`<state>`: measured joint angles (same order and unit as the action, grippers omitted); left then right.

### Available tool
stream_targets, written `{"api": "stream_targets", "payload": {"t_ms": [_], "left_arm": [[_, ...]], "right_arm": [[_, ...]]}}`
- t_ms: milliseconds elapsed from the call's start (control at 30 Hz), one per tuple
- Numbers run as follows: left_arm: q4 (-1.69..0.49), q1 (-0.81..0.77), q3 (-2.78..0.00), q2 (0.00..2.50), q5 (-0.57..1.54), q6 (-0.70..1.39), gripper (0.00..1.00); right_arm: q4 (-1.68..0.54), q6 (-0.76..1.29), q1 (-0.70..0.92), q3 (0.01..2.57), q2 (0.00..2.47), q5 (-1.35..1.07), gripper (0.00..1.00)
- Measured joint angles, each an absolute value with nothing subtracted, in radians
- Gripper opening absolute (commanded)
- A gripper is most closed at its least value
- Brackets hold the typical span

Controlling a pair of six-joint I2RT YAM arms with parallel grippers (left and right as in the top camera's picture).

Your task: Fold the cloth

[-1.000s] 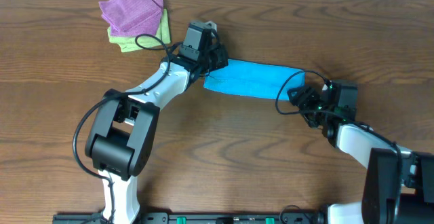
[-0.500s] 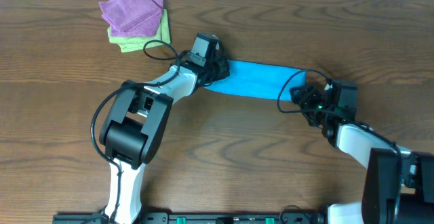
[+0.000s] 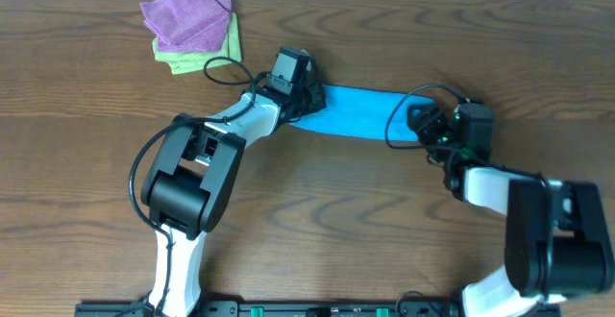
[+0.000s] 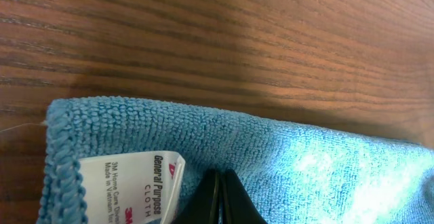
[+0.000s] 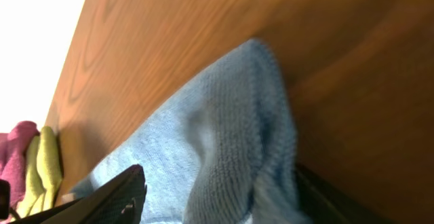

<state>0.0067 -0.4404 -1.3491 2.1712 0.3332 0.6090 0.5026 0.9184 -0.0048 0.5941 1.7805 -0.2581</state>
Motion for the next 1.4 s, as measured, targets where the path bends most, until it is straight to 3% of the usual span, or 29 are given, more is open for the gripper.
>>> {"api": "stream_targets", "payload": {"t_ms": [200,367,867,1400], "left_arm": [[-0.012,-0.440,-1.355,2.171,0.334,0.605,0.06],[-0.039,-0.440,-1.364,2.171,0.335,0.601,0.06],[-0.070,-0.441,-1.382,2.171,0.350,0.598,0.06],[-0.080,-0.442,-1.393,2.172,0.360,0.598,0.06]], "right_arm": [[0.598,0.937,0.024,0.606,1.864,-0.245,0.23],[0.667,0.926,0.024,0.590,1.892,-0.220,0.01],[0.755,0.730,0.030,0.569,1.755,-0.254,0.01],[0.334,0.485,0.218,0.919,1.751,-0.258,0.01]]}}
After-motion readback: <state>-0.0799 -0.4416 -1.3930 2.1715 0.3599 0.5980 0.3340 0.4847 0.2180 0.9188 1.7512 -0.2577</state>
